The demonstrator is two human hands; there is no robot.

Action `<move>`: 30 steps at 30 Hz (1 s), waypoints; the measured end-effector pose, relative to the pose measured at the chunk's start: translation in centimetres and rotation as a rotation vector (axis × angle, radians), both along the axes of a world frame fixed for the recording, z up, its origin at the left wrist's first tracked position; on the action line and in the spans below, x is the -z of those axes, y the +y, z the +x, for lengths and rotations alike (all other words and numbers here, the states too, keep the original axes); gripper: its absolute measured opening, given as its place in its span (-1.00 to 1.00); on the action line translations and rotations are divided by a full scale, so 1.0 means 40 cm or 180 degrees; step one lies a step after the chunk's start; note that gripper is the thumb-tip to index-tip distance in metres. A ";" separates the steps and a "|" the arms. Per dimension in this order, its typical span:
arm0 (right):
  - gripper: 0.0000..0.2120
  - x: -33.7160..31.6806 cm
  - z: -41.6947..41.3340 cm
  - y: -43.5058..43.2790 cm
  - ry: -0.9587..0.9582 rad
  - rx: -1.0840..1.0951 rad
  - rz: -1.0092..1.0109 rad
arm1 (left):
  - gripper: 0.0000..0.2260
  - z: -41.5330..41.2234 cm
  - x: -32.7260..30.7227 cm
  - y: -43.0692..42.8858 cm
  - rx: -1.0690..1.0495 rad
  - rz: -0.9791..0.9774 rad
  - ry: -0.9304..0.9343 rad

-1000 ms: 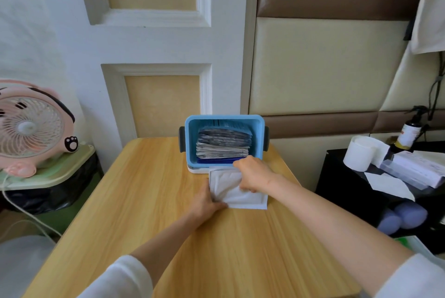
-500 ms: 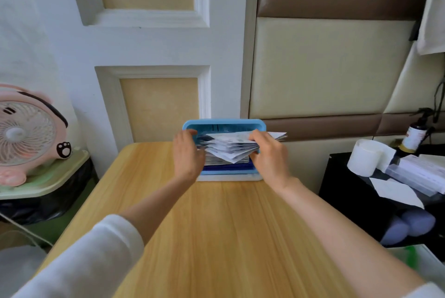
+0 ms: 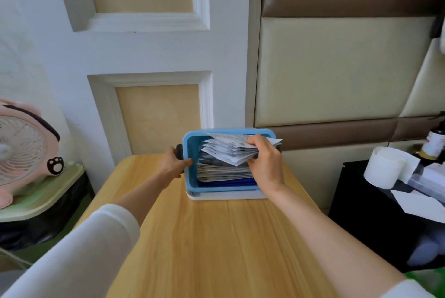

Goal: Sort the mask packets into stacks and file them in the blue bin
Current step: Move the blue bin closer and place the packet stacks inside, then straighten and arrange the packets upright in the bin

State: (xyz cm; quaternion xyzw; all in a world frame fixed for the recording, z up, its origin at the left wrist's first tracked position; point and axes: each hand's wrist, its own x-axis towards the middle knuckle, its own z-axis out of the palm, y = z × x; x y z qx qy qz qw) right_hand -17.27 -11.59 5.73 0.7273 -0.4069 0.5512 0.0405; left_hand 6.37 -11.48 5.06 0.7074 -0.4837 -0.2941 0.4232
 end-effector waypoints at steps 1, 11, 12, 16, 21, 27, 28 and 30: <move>-0.71 -0.002 0.001 -0.009 0.0007 0.0018 0.0012 | -0.66 -0.004 -0.003 -0.001 0.0068 -0.0100 -0.0044; -0.83 -0.069 -0.006 -0.043 0.0166 -0.0041 0.0201 | -0.85 -0.055 -0.056 0.045 -0.0430 -0.0928 -0.0052; -0.83 -0.074 -0.007 -0.037 0.0202 -0.0027 0.0168 | -0.84 -0.059 -0.066 0.058 -0.0456 -0.0963 -0.0035; -0.82 -0.144 -0.007 0.008 0.0211 0.0161 -0.0149 | -0.87 -0.082 -0.138 0.137 -0.0389 -0.1116 0.0047; -0.92 -0.256 -0.011 0.141 0.0897 0.0676 -0.0066 | -0.85 -0.100 -0.208 0.312 -0.0222 -0.0895 0.0305; -0.86 -0.254 -0.014 0.353 0.2312 0.0698 0.0665 | -0.88 -0.124 -0.161 0.559 -0.0128 -0.0148 0.0641; -0.84 -0.234 -0.018 0.381 0.2448 0.0625 0.0791 | -0.89 -0.128 -0.143 0.592 -0.0115 -0.0011 0.0691; -0.83 -0.190 -0.025 0.423 0.2563 0.0435 0.1078 | -0.91 -0.133 -0.111 0.644 -0.0044 0.0239 0.0722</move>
